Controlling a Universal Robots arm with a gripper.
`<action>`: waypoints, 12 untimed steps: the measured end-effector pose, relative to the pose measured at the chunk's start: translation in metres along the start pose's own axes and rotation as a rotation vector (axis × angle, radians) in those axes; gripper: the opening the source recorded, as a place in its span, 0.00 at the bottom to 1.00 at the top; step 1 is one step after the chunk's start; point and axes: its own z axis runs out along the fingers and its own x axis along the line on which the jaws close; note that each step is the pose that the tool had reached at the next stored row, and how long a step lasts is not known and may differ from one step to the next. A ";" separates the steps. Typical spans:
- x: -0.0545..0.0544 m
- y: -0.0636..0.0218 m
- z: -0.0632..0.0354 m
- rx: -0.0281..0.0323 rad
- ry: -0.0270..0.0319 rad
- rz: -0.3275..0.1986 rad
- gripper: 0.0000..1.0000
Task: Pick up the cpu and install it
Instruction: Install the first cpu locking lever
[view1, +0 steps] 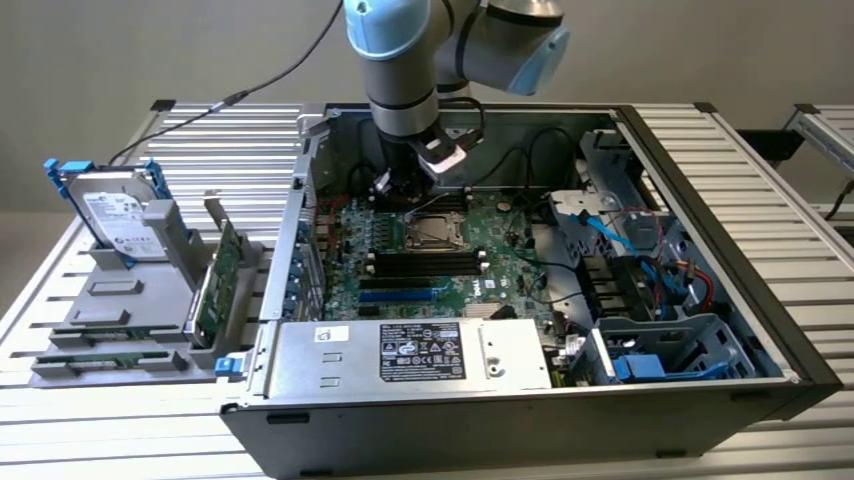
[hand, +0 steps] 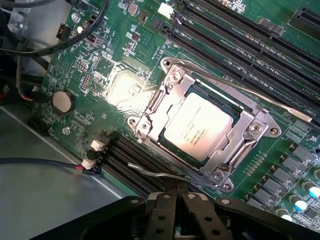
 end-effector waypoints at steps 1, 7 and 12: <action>0.000 -0.0002 -0.0010 0.0014 -0.0025 0.001 0.11; 0.002 -0.0032 -0.0087 0.0162 -0.0254 0.000 0.11; 0.006 -0.0078 -0.0190 0.0279 -0.0407 -0.012 0.11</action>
